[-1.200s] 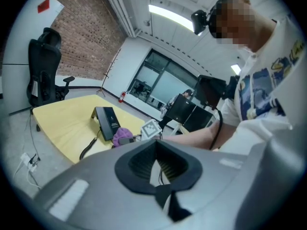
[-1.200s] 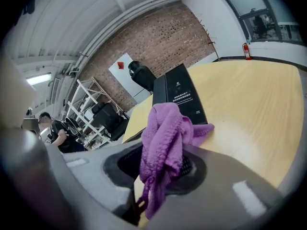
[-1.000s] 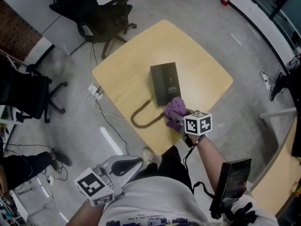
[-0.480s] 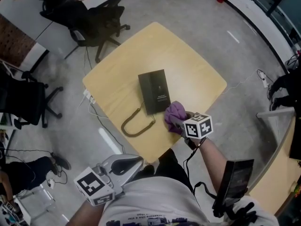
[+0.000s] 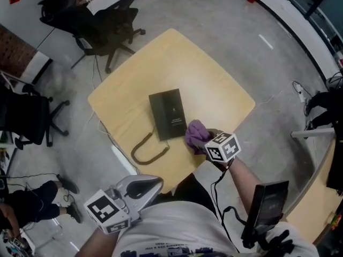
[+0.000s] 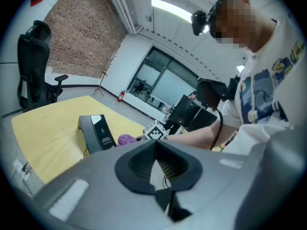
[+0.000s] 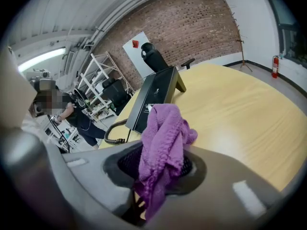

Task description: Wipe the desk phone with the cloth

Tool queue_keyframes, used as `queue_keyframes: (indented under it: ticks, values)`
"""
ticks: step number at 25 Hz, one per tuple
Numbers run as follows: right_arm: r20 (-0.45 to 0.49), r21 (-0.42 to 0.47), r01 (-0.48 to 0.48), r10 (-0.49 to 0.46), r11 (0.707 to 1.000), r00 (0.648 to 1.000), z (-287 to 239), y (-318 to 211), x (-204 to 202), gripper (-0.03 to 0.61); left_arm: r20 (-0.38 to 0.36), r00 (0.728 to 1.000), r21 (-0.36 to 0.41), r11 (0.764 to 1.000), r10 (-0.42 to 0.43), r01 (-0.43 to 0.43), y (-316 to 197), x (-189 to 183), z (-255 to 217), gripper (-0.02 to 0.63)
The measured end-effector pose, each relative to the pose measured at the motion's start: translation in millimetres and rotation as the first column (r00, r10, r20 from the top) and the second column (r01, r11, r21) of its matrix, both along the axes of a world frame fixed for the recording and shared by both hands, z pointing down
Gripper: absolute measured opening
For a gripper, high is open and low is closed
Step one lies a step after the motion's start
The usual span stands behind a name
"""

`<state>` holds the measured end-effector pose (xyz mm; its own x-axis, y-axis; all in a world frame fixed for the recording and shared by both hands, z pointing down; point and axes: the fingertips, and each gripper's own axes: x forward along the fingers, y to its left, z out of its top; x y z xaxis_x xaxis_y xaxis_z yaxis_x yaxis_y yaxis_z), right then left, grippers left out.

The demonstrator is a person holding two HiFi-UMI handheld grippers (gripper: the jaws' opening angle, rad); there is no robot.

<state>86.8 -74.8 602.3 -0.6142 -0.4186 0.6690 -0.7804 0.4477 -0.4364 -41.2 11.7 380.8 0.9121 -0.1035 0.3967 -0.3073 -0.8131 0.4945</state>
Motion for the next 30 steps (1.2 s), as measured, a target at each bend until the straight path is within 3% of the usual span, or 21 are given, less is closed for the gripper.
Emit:
queue_keyframes:
  ticks: [9, 14, 20, 30]
  values:
    - [-0.043, 0.028, 0.152, -0.151, 0.988, 0.988, -12.5, -2.0, 3.5, 0.109, 0.024, 0.997, -0.015, 0.998, -0.066, 0.067, -13.5, 12.6, 4.3, 0.008]
    - [-0.078, 0.117, 0.101, -0.092, 0.988, 0.993, -37.0, -12.9, 23.5, 0.109, 0.025, 0.995, -0.011, 0.995, -0.098, 0.098, -15.0, 17.6, 3.9, 0.008]
    - [-0.125, 0.198, 0.067, -0.043, 0.978, 0.991, -64.9, 3.0, 19.0, 0.109, 0.003, 0.997, 0.027, 0.996, -0.081, 0.081, -6.0, 13.1, -0.6, 0.008]
    - [-0.206, 0.393, 0.039, 0.047, 0.919, 0.977, -153.5, 62.3, -12.2, 0.109, -0.081, 0.996, 0.131, 0.990, -0.034, 0.045, 53.6, -28.6, -27.8, 0.008]
